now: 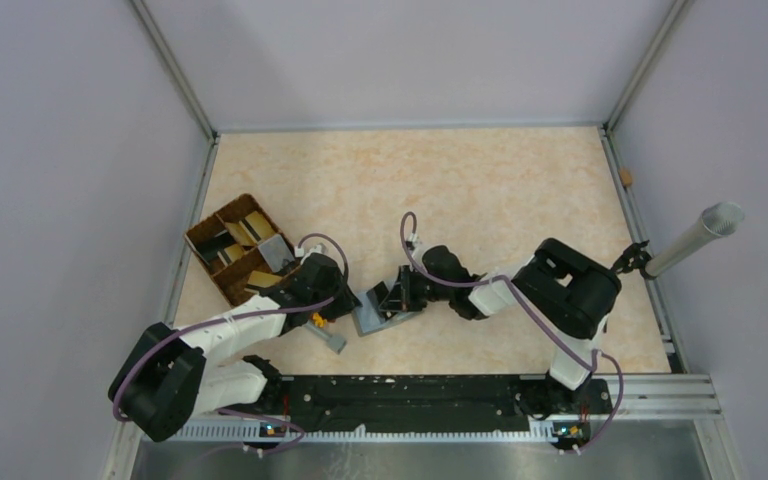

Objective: Put the credit cards into the card holder
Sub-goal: Insert the credit card into the card holder.

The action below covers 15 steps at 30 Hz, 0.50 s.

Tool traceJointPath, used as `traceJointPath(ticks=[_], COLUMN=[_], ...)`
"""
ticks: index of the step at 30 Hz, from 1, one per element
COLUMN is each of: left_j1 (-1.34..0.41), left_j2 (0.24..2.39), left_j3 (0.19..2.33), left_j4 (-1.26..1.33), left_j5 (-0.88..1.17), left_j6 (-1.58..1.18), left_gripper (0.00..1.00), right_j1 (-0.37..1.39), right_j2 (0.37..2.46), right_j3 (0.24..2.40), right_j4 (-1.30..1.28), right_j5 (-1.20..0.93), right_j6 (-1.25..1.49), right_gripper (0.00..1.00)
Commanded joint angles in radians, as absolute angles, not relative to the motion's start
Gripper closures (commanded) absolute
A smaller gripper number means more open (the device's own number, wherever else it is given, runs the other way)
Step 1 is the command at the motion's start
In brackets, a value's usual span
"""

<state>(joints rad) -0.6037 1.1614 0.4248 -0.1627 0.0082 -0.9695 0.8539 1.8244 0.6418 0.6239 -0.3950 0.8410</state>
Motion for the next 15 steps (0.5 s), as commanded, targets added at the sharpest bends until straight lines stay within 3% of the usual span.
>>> traceJointPath(ticks=[1,8,15], left_j1=[-0.61,-0.61,-0.61], left_j2=[1.179,1.172,1.173], left_j3=[0.411,0.41,0.41], left_j4=[-0.243,-0.258,-0.254], left_j5=[0.005,-0.04,-0.041], left_j6=[-0.959,-0.954,-0.951], left_gripper=[0.64,0.64,0.65], right_j1=[0.873,0.878,0.892], right_j2=[1.821,1.709,1.66], right_j3=[0.617,0.706,0.789], right_j4=[0.489,0.241,0.102], right_j5=[-0.301,-0.228,-0.197], right_j6=[0.793,0.696,0.617], right_gripper=[0.94,0.71,0.54])
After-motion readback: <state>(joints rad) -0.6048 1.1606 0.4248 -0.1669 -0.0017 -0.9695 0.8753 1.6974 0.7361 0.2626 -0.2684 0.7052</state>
